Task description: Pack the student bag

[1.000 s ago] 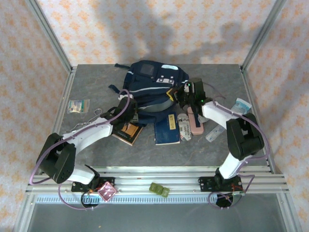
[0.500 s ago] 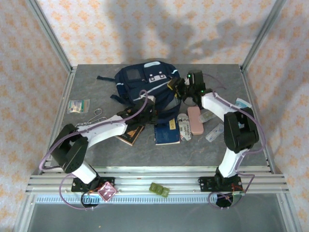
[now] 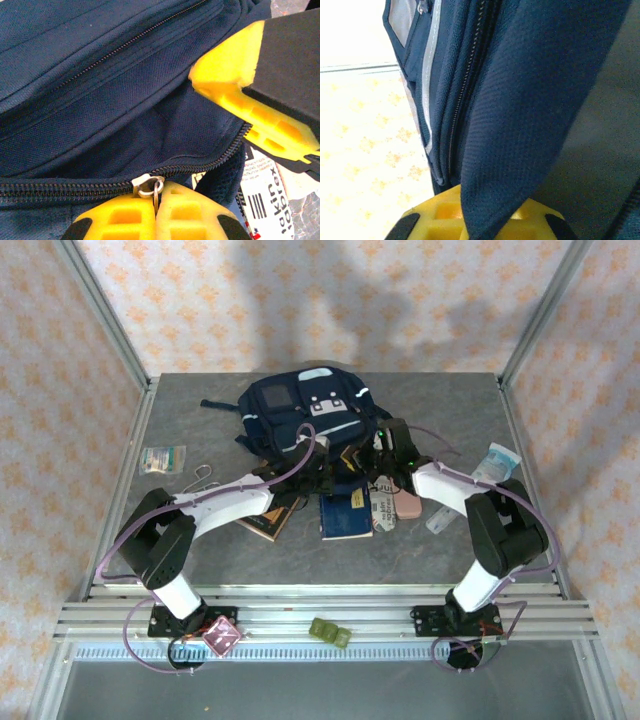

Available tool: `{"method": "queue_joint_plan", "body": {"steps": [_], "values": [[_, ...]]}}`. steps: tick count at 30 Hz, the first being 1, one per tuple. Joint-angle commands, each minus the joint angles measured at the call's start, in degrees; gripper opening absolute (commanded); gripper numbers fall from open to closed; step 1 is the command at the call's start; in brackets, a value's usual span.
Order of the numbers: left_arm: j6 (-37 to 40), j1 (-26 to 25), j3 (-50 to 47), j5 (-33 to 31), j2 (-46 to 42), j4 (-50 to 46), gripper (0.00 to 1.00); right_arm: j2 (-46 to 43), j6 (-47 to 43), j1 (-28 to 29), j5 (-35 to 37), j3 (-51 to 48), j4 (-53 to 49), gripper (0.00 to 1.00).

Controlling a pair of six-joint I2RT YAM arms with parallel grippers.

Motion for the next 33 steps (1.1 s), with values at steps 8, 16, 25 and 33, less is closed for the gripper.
{"method": "queue_joint_plan", "body": {"steps": [8,16,25,33], "values": [[1.44,-0.71,1.10,-0.68,0.95,-0.44,0.22,-1.25,0.87,1.02,-0.83,1.09,5.48,0.00],[2.09,-0.73,0.27,-1.45,0.86,-1.34,0.15,-1.46,1.05,1.08,-0.58,1.38,5.88,0.00],[3.47,-0.32,-2.03,-4.48,-3.02,-6.61,0.00,-1.11,-1.03,-0.08,1.08,3.00,3.56,0.00],[4.92,6.77,-8.83,-6.73,-10.21,-9.27,0.00,-4.03,-1.90,-2.30,3.98,-1.46,4.77,0.00]]}}
